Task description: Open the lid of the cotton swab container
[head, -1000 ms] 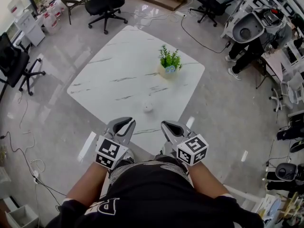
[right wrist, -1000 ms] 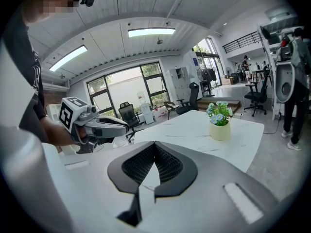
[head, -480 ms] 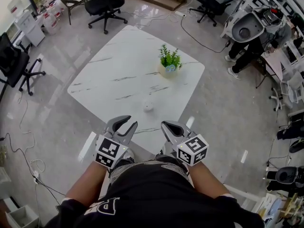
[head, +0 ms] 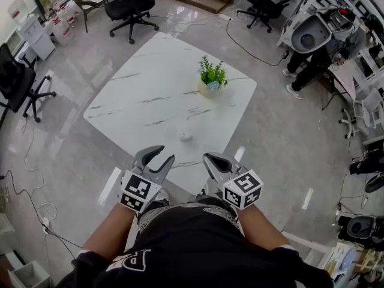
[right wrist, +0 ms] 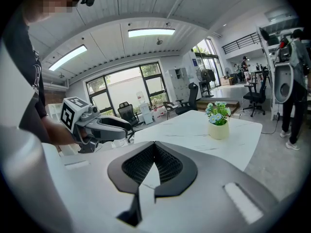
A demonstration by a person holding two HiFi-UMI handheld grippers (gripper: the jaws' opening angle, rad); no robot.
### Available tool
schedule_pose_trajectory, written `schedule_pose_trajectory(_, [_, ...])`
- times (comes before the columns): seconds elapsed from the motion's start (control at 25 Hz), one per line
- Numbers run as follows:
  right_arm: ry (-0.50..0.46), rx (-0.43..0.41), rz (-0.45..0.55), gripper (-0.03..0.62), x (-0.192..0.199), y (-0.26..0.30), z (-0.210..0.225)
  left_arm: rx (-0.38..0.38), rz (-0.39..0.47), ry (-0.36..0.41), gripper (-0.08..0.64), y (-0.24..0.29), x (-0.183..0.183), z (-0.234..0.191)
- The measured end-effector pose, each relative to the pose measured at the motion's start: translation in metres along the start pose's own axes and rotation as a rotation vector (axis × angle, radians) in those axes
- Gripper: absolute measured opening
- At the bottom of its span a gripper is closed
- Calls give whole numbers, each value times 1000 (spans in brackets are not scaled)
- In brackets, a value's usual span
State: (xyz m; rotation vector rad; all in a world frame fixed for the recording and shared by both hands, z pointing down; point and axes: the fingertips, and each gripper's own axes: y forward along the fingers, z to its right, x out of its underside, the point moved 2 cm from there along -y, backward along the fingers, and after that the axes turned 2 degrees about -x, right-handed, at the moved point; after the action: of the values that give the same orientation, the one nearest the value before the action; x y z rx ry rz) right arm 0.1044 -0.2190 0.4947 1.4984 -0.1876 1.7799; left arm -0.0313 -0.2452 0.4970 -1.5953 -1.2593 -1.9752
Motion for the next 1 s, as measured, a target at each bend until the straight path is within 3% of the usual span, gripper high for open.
schedule_pose_trajectory(0.52, [15,10,0,0,3,0,6,9,-23,5,252,9,5,-1])
schedule_pose_trajectory(1.0, [26,20,1,0,7,-2,13,5,-34,8,253,18,10,0])
